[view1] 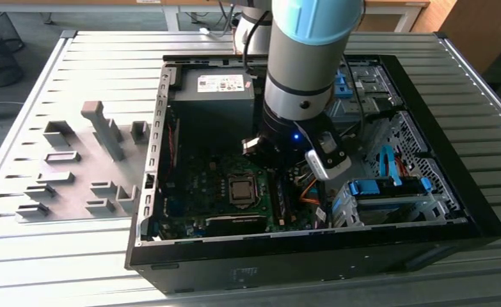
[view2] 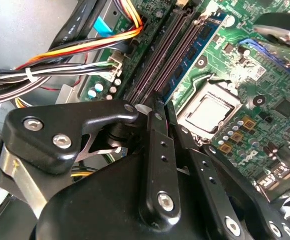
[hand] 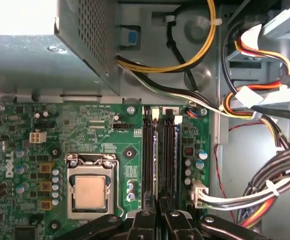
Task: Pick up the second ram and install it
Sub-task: 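Insert the second ram into the second slot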
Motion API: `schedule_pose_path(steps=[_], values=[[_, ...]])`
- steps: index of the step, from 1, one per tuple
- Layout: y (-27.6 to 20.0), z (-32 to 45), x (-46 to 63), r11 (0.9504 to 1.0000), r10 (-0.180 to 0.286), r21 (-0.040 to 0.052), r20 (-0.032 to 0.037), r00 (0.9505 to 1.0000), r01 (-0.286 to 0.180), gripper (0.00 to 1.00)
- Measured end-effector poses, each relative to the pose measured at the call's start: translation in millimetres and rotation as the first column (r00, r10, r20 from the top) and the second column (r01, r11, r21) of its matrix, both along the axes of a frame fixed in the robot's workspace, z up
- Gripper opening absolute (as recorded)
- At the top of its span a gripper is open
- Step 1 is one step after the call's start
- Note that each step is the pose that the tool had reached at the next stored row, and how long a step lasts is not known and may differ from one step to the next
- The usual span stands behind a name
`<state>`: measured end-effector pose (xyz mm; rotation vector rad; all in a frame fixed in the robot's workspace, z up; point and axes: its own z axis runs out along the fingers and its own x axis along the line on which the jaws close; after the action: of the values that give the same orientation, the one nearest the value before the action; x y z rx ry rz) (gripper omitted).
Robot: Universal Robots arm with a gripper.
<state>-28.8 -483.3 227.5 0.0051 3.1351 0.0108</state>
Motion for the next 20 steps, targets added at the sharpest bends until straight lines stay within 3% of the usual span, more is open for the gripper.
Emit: schedule_pose_path(steps=[6, 20], values=[[1.2, -3.0, 0.0, 1.0000, 0.001, 0.0062, 0.0002, 1.0000, -0.001, 0.14], [1.7, -8.0, 0.0, 1.0000, 0.001, 0.0072, 0.0000, 1.0000, -0.001, 0.14]])
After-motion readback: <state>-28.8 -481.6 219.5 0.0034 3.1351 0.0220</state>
